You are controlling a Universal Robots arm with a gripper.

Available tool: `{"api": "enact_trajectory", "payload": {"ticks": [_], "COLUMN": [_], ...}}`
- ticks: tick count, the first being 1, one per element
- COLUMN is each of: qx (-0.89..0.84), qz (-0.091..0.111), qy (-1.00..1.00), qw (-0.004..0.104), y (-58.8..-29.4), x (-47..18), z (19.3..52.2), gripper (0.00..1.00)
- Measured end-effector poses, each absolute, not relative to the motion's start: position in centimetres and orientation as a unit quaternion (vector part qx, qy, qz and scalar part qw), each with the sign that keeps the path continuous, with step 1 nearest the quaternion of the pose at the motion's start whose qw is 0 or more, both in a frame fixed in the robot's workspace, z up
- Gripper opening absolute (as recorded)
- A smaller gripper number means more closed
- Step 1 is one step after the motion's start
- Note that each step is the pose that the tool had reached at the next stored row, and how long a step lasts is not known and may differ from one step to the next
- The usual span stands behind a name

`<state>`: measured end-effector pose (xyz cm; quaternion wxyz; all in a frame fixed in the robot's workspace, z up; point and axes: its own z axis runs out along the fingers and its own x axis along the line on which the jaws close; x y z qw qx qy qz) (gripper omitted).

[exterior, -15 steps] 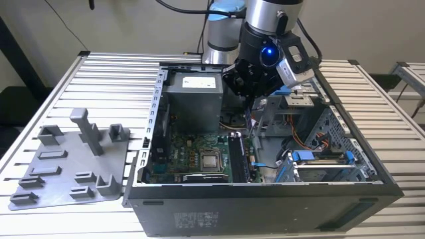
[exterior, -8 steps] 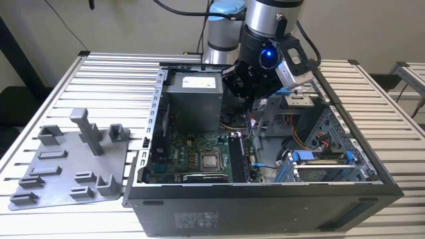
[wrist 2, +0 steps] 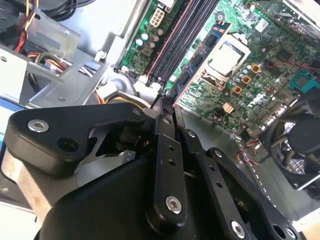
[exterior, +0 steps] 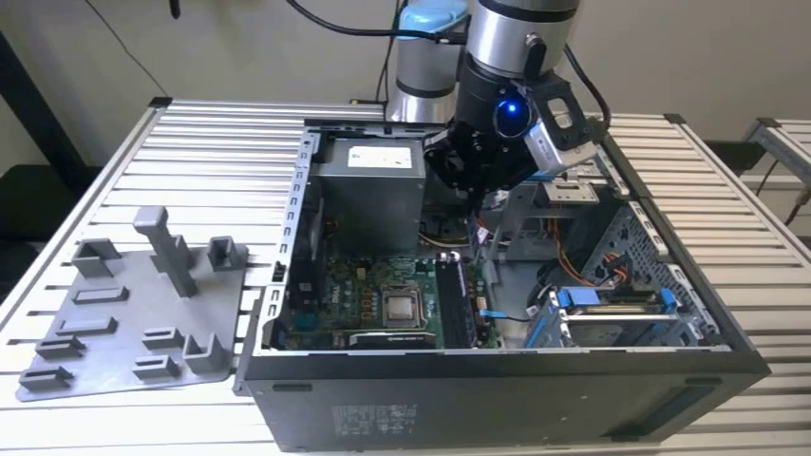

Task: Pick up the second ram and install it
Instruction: 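Insert the second ram into the second slot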

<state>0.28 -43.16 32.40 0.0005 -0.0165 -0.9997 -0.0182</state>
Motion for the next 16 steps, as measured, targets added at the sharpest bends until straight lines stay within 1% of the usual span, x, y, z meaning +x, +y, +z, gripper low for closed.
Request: {"api": "enact_trajectory", "payload": {"ticks": [16], "qx": [-0.015], "qz": [-0.018], "qy": [-1.000], "qw": [0.000], "y": [-43.87], "x": [0.28], "z": [31.50], "gripper": [0.14]}}
